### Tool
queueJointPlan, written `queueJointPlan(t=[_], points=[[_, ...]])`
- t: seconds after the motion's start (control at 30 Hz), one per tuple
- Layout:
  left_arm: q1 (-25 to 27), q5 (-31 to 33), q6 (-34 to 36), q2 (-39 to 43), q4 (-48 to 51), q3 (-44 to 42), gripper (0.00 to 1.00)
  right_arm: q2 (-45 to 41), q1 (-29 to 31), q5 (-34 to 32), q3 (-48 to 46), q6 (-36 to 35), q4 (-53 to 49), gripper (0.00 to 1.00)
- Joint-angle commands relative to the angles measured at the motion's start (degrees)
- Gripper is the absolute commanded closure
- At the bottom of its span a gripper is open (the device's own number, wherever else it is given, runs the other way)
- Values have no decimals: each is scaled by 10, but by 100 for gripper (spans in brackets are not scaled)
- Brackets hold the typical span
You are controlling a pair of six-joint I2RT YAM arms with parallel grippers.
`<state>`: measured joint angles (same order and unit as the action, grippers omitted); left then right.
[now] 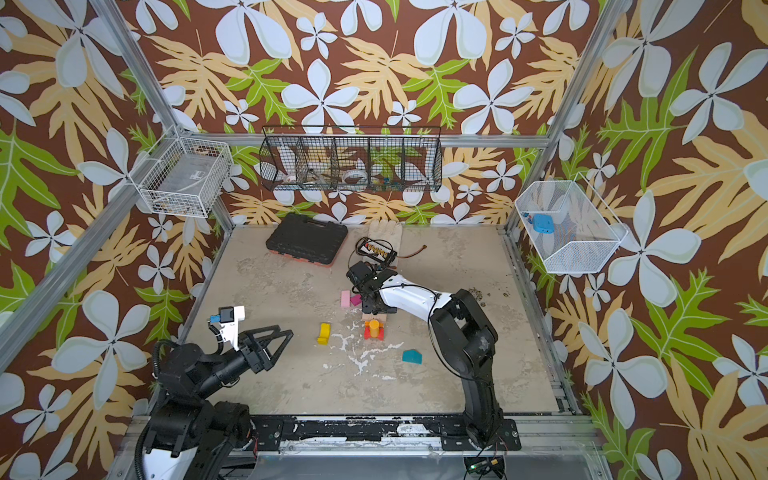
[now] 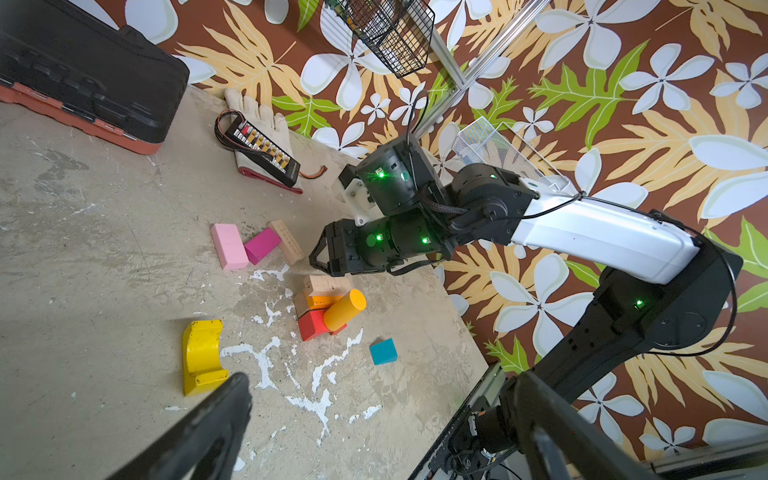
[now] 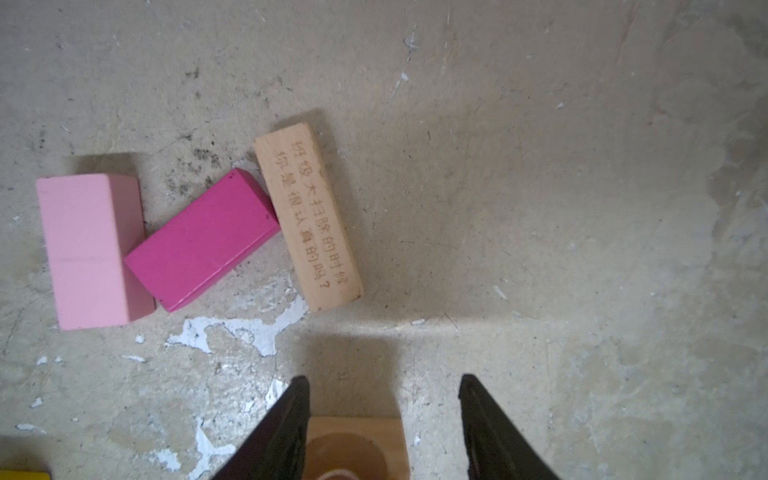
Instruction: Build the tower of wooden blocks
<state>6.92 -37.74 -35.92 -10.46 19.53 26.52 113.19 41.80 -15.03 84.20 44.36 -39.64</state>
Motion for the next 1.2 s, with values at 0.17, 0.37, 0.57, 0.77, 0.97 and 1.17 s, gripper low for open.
queueJointPlan(t=[0.17,0.37,0.57,0.77,0.97,1.17], points=[[1,-4,0,0,-9,-1,0,-13,12,2,-6,4,6,42],[1,-4,-1,1,-10,-1,0,-15,17,2,-9,9,5,42],[1,-4,-1,1,-9,-1,0,-24,19,-1,-15,17,3,42],[1,-3,-1,1,-10,-1,0,-31,19,-2,-24,24,3,44],[1,-3,-1,1,-10,-1,0,-40,20,-3,-35,29,4,45],[1,-4,-1,1,-10,-1,0,-49,21,-4,-44,34,6,44]])
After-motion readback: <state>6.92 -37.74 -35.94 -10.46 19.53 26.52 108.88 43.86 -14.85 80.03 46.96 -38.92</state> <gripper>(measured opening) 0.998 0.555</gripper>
